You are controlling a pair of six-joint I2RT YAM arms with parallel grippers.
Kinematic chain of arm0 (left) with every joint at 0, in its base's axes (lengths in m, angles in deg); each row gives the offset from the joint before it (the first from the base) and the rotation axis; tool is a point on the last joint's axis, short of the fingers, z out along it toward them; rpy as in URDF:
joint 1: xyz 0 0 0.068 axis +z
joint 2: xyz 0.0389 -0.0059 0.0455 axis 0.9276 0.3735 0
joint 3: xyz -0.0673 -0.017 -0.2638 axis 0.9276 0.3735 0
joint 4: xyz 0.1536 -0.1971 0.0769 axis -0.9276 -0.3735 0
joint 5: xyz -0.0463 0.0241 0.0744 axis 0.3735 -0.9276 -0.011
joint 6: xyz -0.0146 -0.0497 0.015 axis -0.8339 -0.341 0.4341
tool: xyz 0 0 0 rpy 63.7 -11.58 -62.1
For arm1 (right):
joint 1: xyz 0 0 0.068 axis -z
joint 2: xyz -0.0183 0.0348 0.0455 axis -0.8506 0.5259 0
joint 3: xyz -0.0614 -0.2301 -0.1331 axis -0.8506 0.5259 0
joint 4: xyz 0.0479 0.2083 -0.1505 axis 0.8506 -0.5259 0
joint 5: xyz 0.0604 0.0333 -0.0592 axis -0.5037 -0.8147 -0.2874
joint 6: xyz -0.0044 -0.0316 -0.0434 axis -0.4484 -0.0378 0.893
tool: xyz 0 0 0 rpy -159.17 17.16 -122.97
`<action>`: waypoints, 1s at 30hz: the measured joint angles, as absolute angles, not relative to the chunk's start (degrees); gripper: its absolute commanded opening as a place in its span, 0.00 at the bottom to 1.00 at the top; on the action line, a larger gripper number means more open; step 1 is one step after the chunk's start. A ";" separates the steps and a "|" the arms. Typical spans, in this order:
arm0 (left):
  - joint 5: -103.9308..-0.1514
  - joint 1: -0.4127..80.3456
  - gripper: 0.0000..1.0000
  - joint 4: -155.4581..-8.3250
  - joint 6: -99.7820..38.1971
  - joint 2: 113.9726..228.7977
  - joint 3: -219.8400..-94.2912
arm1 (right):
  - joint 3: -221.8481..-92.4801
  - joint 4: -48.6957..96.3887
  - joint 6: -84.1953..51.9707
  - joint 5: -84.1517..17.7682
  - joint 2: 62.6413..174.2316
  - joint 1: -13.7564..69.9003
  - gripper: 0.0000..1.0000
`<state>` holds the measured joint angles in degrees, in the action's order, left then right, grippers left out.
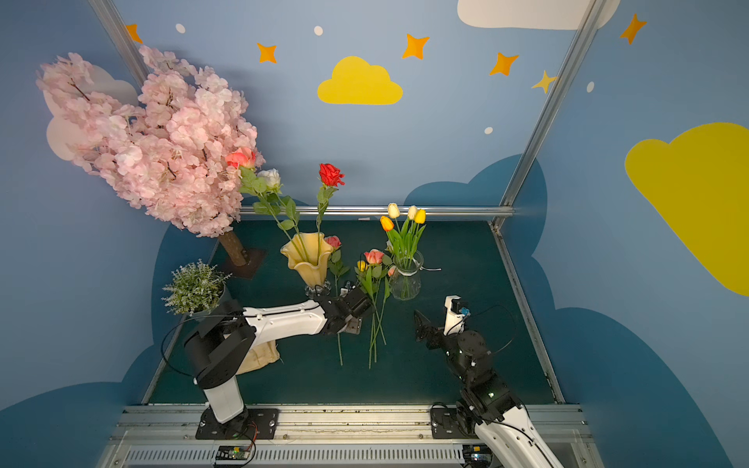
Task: Arrange the flowers in different vases according to their variety
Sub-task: Pick up the flower at the center of the board.
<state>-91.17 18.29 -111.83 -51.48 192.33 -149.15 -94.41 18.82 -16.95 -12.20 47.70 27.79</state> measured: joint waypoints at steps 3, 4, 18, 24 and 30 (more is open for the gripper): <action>-91.12 20.12 0.75 -112.40 -51.11 193.67 -151.40 | -94.37 18.86 -16.97 -12.53 47.81 27.79 0.98; -91.01 20.82 0.75 -112.47 -50.87 194.67 -152.43 | -94.37 18.86 -16.97 -12.64 47.81 27.79 0.98; -90.31 26.35 0.55 -113.36 -46.74 203.66 -161.13 | -94.35 18.86 -16.95 -12.88 47.66 27.79 0.98; -89.85 26.33 0.38 -113.03 -45.01 205.08 -162.64 | -94.26 18.86 -16.95 -12.85 47.64 27.79 0.98; -89.53 25.96 0.19 -112.71 -43.09 205.10 -162.59 | -94.21 18.86 -16.90 -12.83 47.64 27.79 0.98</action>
